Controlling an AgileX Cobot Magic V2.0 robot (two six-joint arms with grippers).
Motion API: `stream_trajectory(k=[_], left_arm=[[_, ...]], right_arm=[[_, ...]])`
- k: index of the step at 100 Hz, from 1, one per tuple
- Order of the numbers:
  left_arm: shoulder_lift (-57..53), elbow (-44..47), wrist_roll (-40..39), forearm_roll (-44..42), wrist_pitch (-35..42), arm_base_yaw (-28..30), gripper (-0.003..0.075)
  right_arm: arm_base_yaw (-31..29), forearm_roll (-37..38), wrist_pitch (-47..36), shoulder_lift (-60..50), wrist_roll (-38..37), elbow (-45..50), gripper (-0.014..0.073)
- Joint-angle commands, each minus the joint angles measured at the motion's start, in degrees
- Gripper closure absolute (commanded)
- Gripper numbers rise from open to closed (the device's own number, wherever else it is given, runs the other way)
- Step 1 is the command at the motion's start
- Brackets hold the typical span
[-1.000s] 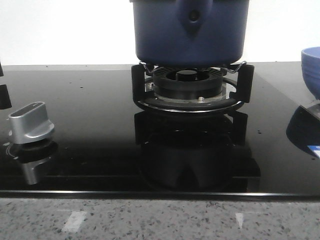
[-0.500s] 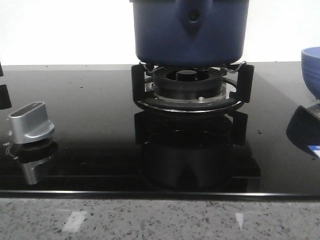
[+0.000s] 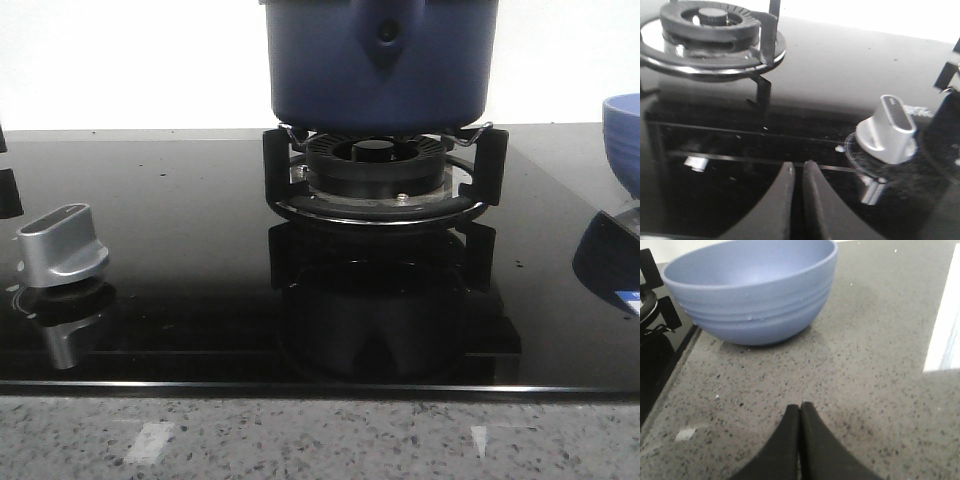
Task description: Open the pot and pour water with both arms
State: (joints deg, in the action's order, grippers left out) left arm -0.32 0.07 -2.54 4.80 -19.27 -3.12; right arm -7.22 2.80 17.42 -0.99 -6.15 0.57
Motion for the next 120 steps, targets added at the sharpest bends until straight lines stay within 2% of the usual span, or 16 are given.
stream_trajectory(k=[1,11,23,28,42,65,77,92,111,120], left_arm=[[-1.4,1.8,-0.5,-2.2,4.5,-0.4,0.0740],[-1.4,1.8,-0.7,4.5,10.2,-0.4,0.0740],[-1.4,1.8,-0.7,28.1,19.0,-0.4,0.0740],[-1.4,1.8,-0.7,35.2,20.7,-0.4,0.0740],[-1.4,1.8,-0.7,44.3,22.0,-0.4,0.0740],[-1.4,1.4,-0.7,48.0,21.9,-0.4,0.0740],[-1.4,-1.0,-0.4,46.6,19.3,-0.5,0.0740],[-0.7,-8.5,4.5,38.3,10.6,-0.5,0.0740],[4.5,-18.9,22.1,35.9,2.8,-0.5,0.0740],[8.8,-22.3,26.9,35.9,1.0,-0.5,0.0739]], right_arm=[[-0.4,0.8,-8.7,-0.6,0.4,1.6,0.0663],[-0.4,-5.9,-17.4,-0.6,0.4,1.6,0.0663],[-0.4,-14.3,-24.6,-0.6,0.4,1.6,0.0663],[-0.4,-16.6,-26.4,-0.6,0.4,1.6,0.0663],[-0.4,-23.4,-29.1,-0.6,0.4,1.6,0.0663],[-0.4,-34.3,-30.0,-0.6,0.4,1.1,0.0663],[-0.4,-34.9,-22.8,-0.6,0.4,-2.8,0.0663],[-0.4,-31.7,-7.6,3.0,4.6,-11.8,0.0663],[-0.4,-24.8,7.5,12.3,13.2,-25.7,0.0663],[0.9,-19.9,8.0,14.3,13.6,-29.6,0.0663]])
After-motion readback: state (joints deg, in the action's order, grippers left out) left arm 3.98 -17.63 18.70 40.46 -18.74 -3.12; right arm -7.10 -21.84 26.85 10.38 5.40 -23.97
